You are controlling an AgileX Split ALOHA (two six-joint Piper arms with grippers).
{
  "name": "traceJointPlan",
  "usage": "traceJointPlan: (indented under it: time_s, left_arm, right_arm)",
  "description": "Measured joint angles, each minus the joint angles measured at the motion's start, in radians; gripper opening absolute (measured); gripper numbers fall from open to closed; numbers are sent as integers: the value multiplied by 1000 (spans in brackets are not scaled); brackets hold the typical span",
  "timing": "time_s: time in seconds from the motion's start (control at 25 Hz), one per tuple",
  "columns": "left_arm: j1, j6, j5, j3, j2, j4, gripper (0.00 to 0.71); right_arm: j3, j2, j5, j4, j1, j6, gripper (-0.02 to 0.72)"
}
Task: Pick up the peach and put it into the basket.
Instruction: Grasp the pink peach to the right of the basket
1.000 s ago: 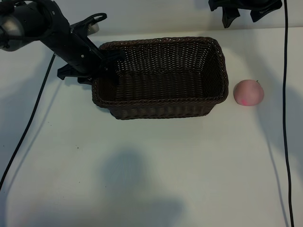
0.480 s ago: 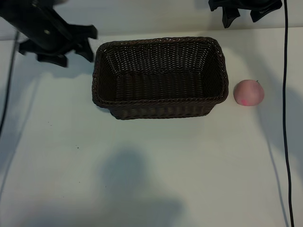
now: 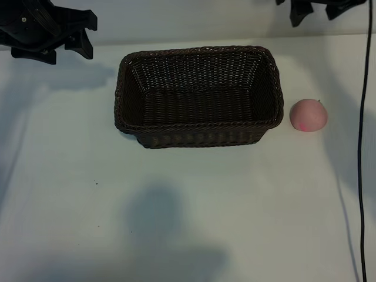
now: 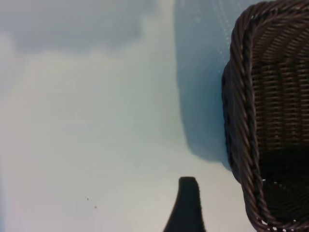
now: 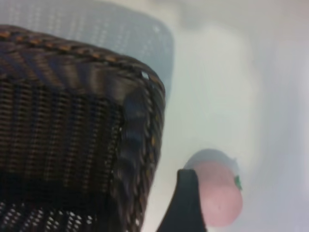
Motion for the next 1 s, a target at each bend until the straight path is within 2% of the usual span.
traceJointPlan:
  time_s: [0.24, 0.32, 0.6, 0.84, 0.92, 1.0]
  left_arm:
    - [0, 1, 9, 0, 0, 1, 585]
    - [0, 1, 10, 0, 0, 0, 585]
    - [0, 1, 12, 0, 0, 0, 585]
    - [0, 1, 12, 0, 0, 0, 585]
    - [0, 1, 12, 0, 0, 0, 585]
    - [0, 1, 12, 0, 0, 0, 585]
  right_arm:
    - [200, -8, -3, -2, -19, -1, 593]
    - [278, -8, -36, 1, -19, -1, 593]
    - [502, -8, -274, 41, -19, -1, 593]
    - [596, -8, -415, 41, -19, -1, 590]
    - [616, -8, -445, 41, -19, -1, 570]
    - [623, -8, -461, 30, -19, 4, 499]
